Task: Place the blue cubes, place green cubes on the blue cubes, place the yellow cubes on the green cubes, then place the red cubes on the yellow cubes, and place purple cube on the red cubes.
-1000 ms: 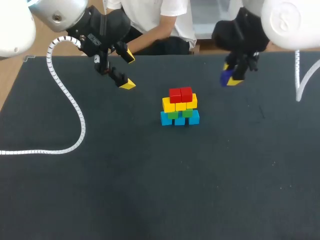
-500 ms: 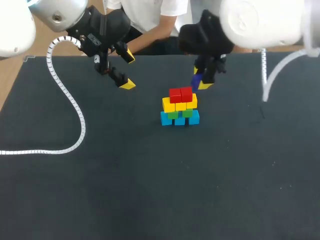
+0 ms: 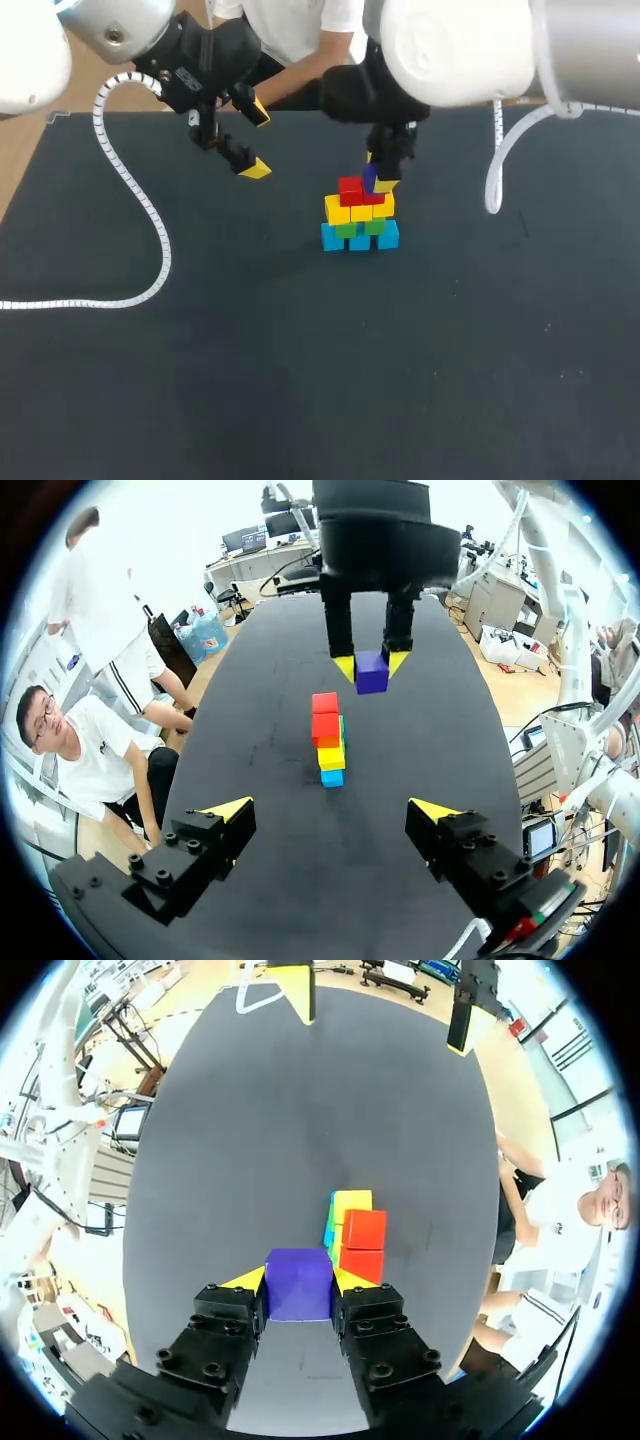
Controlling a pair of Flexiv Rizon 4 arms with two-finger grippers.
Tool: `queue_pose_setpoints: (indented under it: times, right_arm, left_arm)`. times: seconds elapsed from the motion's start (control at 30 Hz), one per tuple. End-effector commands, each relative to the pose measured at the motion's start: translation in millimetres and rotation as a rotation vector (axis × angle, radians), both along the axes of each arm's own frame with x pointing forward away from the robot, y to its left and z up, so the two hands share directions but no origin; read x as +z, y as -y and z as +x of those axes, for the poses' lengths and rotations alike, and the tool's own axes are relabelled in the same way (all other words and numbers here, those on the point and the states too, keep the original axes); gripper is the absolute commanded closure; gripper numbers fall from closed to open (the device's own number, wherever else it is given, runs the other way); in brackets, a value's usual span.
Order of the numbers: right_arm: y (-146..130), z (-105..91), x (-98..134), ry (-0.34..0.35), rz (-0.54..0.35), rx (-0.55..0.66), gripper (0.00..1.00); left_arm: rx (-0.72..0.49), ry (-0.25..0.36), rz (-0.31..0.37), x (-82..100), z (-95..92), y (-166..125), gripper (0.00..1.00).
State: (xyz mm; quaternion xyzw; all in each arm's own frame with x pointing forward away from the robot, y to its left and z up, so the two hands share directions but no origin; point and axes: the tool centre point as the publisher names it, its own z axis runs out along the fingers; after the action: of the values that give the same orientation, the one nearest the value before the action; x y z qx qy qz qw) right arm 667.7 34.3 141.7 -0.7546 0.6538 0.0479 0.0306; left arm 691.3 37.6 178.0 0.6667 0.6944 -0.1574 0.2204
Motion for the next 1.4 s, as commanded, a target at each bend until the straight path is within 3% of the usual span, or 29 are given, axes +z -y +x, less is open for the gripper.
queue_pose_setpoints:
  times: [0.03, 0.43, 1.4]
  right_arm:
    - [-2.1, 2.5, -3.6, 0.005, -0.006, -0.004, 1.0]
    - [-2.7, 12.2, -12.5, 0.025, -0.05, -0.027, 1.0]
    - [-10.5, 26.2, -22.9, 0.051, -0.04, -0.068, 1.0]
  left_arm:
    - [-0.004, -0.002, -0.001, -0.2, 1.8, -0.5, 0.0]
    - [-0.004, -0.002, -0.001, -0.2, 1.8, -0.5, 0.0]
    - [-0.004, -0.002, -0.001, -0.2, 1.8, -0.5, 0.0]
